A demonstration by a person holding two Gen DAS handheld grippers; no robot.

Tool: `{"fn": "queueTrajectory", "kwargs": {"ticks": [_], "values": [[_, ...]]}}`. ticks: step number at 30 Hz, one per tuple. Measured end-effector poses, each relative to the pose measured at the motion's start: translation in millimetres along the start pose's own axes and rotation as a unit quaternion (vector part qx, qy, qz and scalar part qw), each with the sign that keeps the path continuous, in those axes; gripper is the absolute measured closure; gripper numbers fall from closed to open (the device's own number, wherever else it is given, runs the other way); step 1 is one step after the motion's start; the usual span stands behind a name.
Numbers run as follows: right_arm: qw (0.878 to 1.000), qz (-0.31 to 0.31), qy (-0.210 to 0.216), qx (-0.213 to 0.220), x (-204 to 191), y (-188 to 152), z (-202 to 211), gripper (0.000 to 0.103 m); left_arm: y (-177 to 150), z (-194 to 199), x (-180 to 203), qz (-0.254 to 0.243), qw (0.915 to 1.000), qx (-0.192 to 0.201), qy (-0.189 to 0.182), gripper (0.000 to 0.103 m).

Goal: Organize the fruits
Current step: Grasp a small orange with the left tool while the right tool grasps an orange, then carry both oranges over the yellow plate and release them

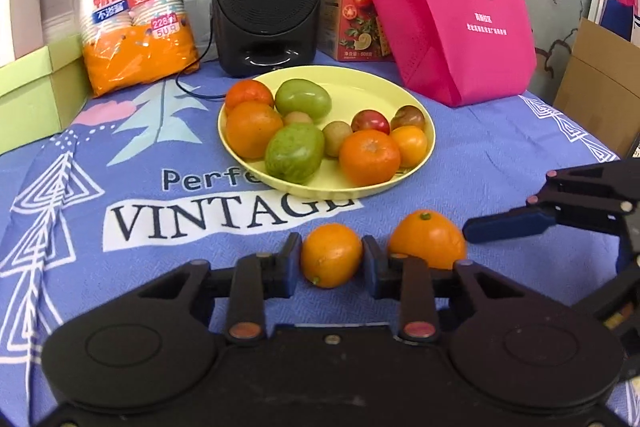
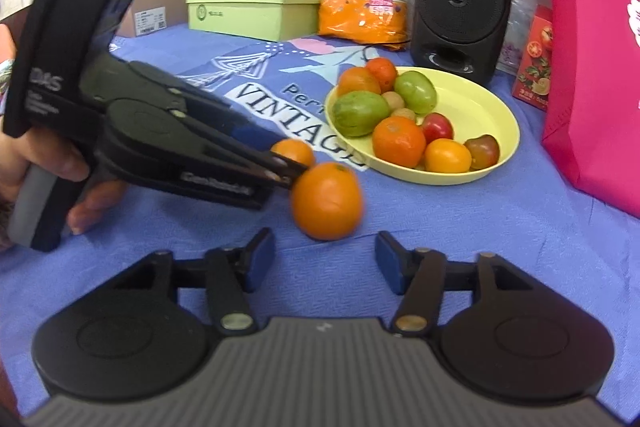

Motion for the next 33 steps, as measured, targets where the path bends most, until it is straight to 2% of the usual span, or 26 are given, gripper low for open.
{"fn": "queueTrajectory", "kwargs": {"ticks": [6, 11, 15, 18, 19, 22, 33], "values": [[1.000, 0.006, 0.004, 0.000, -3, 6, -10, 0.043, -3, 5, -1, -0.002, 0.9999, -0.001, 0.010, 0.072], [1.000, 0.014, 0.006, -0.003, -7, 14, -23, 0.043, -4, 8, -10, -0.011, 0.9993, -0.010, 0.036, 0.072], [1.000, 0.024, 0.011, -0.005, -13, 20, -34, 0.045, -7, 9, -15, -0.009, 0.9993, -0.013, 0.032, 0.072], [0.999, 0.032, 0.022, -0.005, -18, 23, -39, 0.054, -7, 8, -21, 0.017, 0.9996, -0.011, 0.018, 0.072], [0.999, 0.034, 0.029, -0.005, -20, 23, -39, 0.063, -8, 7, -22, 0.021, 0.9996, -0.010, 0.016, 0.072], [0.999, 0.038, 0.026, -0.001, -22, 23, -38, 0.063, -8, 9, -21, 0.018, 0.9996, -0.009, 0.020, 0.072], [1.000, -0.013, 0.016, 0.008, -2, 7, -7, 0.063, -10, 14, -14, 0.018, 0.9990, -0.014, 0.039, 0.072]]}}
Point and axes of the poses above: each gripper's, at about its wrist camera, not at the fingertips, and z roughly against the way its jaws point, x to its right, y to its top, the point moved 10 cm from there along -z, roughly the way its jaws point, and after that the axes turned 9 degrees about -z, right-handed, at the moved point
